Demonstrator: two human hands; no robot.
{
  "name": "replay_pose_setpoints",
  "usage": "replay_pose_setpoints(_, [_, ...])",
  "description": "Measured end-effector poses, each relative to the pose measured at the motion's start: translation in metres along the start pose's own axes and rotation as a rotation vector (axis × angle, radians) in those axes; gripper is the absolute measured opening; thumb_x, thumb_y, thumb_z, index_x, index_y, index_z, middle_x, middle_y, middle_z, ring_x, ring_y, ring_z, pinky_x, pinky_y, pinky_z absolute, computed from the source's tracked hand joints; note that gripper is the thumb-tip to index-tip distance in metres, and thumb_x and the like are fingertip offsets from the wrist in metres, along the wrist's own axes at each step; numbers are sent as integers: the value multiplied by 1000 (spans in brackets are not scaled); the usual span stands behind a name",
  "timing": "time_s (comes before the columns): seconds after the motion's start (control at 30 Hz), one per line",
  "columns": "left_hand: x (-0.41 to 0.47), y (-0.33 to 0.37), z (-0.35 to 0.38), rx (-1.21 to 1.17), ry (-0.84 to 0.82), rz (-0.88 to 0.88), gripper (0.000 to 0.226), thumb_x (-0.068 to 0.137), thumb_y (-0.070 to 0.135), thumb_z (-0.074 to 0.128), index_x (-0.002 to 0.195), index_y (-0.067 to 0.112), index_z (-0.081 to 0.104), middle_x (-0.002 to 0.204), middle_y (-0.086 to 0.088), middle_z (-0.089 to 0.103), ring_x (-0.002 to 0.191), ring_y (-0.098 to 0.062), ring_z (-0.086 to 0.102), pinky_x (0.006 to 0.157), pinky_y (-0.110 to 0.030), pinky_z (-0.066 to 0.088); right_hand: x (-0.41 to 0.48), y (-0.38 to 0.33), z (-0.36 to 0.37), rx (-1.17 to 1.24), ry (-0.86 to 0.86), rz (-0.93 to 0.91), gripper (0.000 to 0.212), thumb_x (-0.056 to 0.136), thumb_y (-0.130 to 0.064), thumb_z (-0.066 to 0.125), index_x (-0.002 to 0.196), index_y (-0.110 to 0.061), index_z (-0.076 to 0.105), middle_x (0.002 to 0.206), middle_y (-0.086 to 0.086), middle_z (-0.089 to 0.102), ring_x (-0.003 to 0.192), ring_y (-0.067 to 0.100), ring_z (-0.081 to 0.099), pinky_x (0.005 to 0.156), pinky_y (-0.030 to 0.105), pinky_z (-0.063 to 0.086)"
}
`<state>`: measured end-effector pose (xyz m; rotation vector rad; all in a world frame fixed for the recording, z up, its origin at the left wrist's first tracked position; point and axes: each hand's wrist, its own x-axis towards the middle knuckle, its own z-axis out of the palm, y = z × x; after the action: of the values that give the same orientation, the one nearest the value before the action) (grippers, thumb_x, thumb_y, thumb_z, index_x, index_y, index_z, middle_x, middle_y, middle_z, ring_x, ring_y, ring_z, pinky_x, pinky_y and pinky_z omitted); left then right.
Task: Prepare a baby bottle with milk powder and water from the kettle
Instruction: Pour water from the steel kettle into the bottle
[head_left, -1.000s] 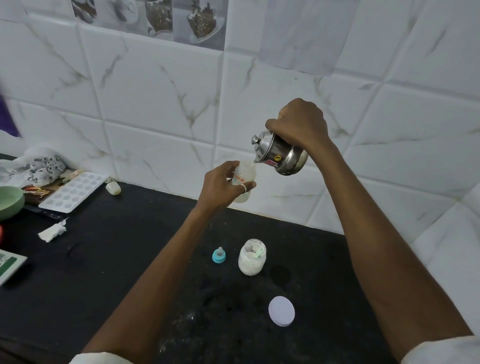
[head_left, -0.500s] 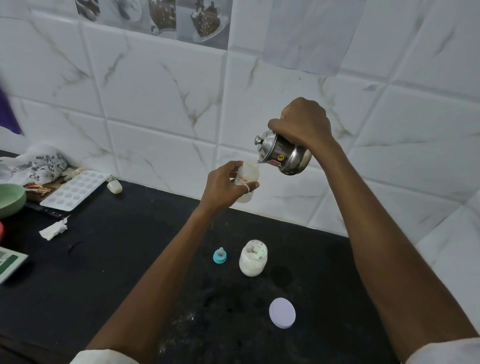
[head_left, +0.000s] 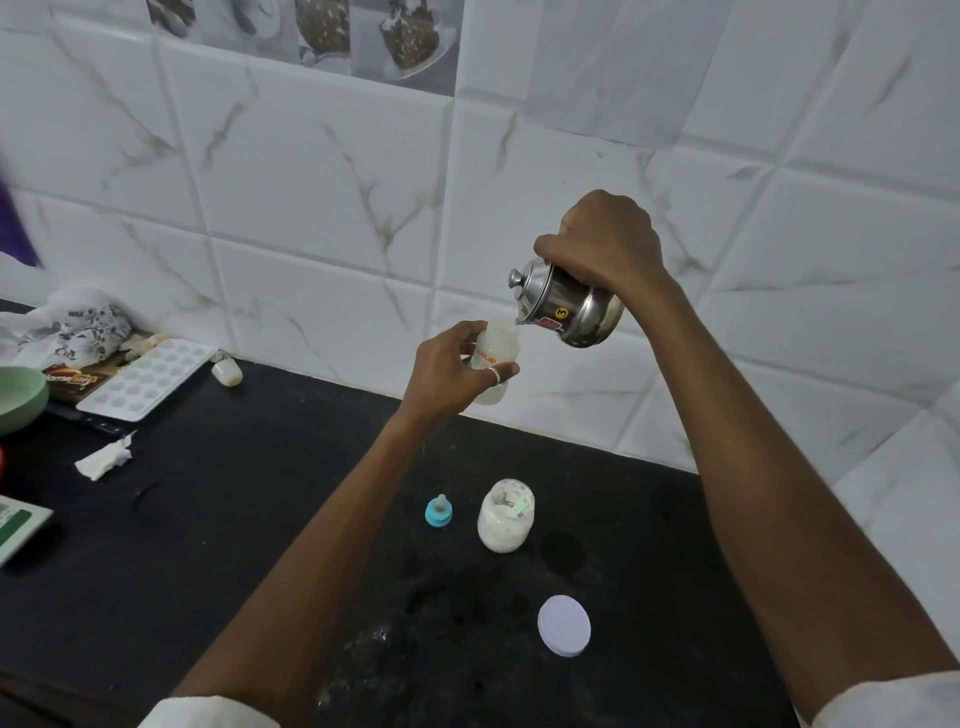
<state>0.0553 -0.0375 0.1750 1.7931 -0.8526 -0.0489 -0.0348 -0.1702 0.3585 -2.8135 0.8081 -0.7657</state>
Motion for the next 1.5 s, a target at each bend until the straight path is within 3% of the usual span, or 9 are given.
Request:
replay_pose_setpoints(0.47, [2,-1,3,-9,-11,-8,71,74,45,85,134,20,57,129,3,64,107,-12,60,69,-3,41,2,5,4,-12,-1,12,27,69,-28,61,57,-14,41,58,4,37,58,23,34,54,27,30])
replay_pose_setpoints(0.77, [0,-1,6,-10,-17,3,71,75,44,85,135,18,57,130,2,64,105,-11,59,73,-4,42,-3,24,10,140,-19,83,37,67,-29,60,54,-14,29,54,1,27,57,22,28,53,31,25])
replay_pose_setpoints(0.97, [-1,5,7,-27,-17,12,68,75,43,84,133,19,58,126,3,65,102,-10,60,69,-5,43,-21,47,19,442,-3,239,35,69,-28,65,55,-16,35,59,7,31,62,21,30,58,34,29])
replay_pose_setpoints(1.07, [-3,9,10,-41,-25,20,68,75,43,84,133,19,59,124,5,65,103,-11,62,73,-8,46,-36,64,24,690,5,378,36,67,-26,69,48,-18,39,51,-1,33,60,21,34,58,34,32])
replay_pose_setpoints(1.2, [-9,15,22,-56,-48,37,63,75,40,85,129,18,61,117,9,66,102,-7,62,79,-7,48,-65,89,36,950,21,537,14,73,-21,70,73,-13,59,60,2,37,56,16,36,50,25,29])
replay_pose_setpoints(1.33, [-22,13,44,-67,-95,41,65,77,39,84,132,16,59,122,6,66,107,-8,61,78,-1,45,-99,118,57,1064,82,699,15,81,-19,67,73,-10,59,58,1,40,55,14,37,53,27,32])
replay_pose_setpoints(1.5, [-44,1,73,-98,-123,3,61,79,38,83,131,18,57,121,9,64,108,-6,60,82,-6,47,-140,157,95,1129,147,855,9,80,-19,63,76,-12,60,63,2,44,62,14,40,59,31,33])
